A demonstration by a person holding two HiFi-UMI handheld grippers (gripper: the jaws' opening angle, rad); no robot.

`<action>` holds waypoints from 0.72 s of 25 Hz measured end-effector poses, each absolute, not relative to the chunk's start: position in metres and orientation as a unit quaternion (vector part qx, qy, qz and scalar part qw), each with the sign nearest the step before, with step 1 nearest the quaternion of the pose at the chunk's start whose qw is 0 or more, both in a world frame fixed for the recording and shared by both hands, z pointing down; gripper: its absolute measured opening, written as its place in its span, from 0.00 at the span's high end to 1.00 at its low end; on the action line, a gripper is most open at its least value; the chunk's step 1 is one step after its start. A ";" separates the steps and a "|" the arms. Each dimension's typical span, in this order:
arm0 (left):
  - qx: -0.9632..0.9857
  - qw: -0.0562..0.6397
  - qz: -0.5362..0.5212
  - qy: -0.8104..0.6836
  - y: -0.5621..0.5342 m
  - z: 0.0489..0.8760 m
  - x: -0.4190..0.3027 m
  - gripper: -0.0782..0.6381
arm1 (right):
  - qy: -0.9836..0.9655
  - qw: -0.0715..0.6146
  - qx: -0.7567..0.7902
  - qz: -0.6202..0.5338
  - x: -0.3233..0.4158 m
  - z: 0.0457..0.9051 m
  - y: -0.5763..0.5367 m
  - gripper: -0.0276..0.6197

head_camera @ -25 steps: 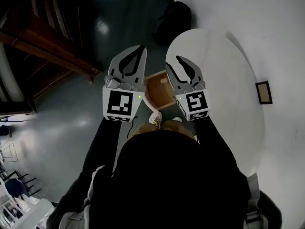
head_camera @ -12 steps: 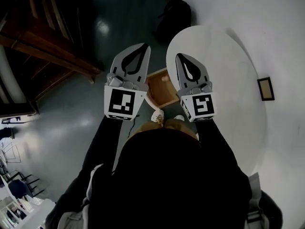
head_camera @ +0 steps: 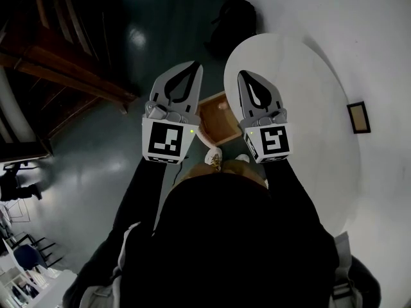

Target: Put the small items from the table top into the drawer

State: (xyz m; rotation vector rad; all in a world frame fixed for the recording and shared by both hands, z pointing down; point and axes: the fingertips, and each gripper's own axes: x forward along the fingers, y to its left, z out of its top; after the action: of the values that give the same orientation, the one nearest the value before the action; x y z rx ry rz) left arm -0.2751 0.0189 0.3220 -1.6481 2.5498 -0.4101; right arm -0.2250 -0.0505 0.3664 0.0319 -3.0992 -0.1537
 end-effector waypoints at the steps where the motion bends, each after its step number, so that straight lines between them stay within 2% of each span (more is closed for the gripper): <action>1: -0.538 0.039 -0.134 0.831 0.019 0.322 -0.275 0.87 | -0.999 0.021 0.009 -0.050 -0.225 0.367 -0.050 0.92; 18: -0.545 0.036 -0.133 0.827 0.017 0.328 -0.279 0.87 | -0.998 0.026 0.008 -0.062 -0.231 0.365 -0.050 0.92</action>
State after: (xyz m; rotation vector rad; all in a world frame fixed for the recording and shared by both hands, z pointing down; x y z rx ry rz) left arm -0.2790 0.0167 0.3280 -1.6749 2.5391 -0.4089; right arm -0.2306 -0.0502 0.3647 0.0250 -3.0833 -0.1922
